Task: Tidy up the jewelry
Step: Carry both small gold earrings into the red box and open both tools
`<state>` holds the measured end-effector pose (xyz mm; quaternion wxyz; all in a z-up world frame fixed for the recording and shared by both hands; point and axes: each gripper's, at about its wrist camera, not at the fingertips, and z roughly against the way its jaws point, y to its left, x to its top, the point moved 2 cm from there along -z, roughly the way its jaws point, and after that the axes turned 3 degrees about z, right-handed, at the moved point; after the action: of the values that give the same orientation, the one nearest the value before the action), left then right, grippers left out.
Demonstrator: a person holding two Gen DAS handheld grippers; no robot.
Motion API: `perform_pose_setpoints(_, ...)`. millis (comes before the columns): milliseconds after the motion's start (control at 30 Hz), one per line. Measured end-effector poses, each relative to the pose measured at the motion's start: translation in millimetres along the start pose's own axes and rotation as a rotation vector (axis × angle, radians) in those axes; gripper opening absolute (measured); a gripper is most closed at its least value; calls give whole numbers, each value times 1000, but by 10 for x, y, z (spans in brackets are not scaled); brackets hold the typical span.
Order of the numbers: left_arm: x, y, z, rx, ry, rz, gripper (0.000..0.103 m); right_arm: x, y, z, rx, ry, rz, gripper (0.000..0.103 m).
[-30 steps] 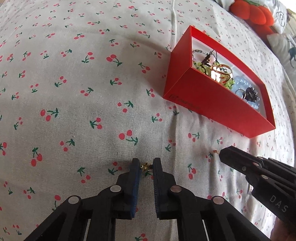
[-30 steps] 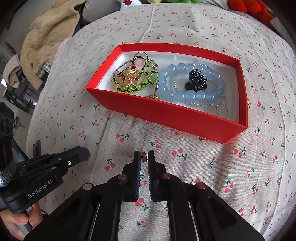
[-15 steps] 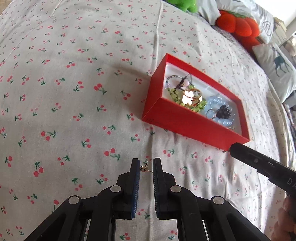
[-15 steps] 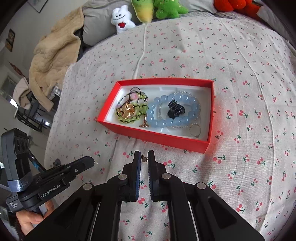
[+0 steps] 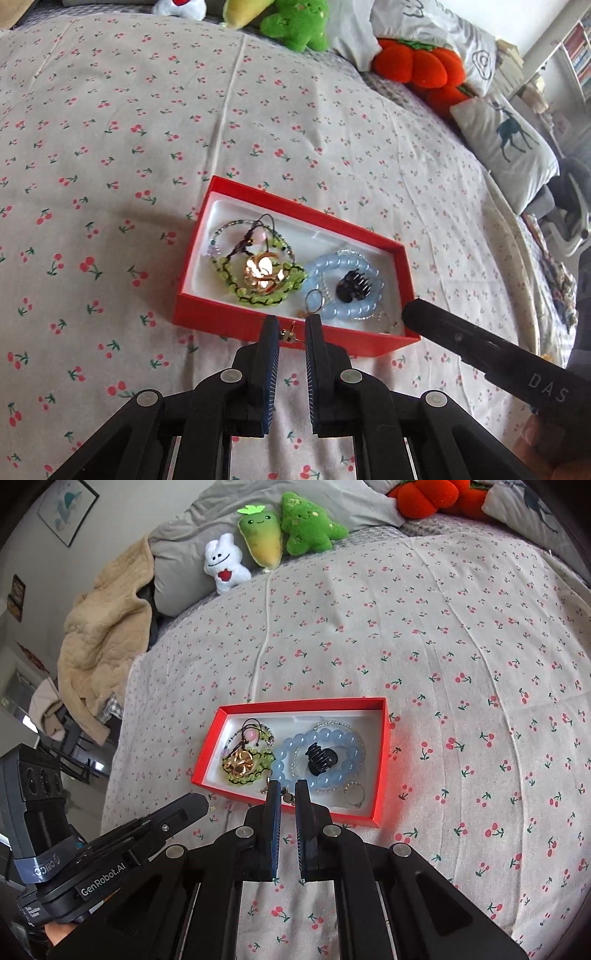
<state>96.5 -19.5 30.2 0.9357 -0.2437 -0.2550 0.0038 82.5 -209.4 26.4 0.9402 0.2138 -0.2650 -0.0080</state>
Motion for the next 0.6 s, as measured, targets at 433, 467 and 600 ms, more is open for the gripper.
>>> perform_pose_setpoints(433, 104, -98, -304, 28, 3, -1, 9, 88, -112, -214, 10, 28, -44, 8)
perform_pose_setpoints(467, 108, -105, -301, 31, -3, -5, 9, 90, -118, -225, 10, 29, -45, 8)
perform_pose_setpoints(600, 102, -119, -288, 34, 0, -13, 10, 106, -128, -258, 16, 32, -47, 8)
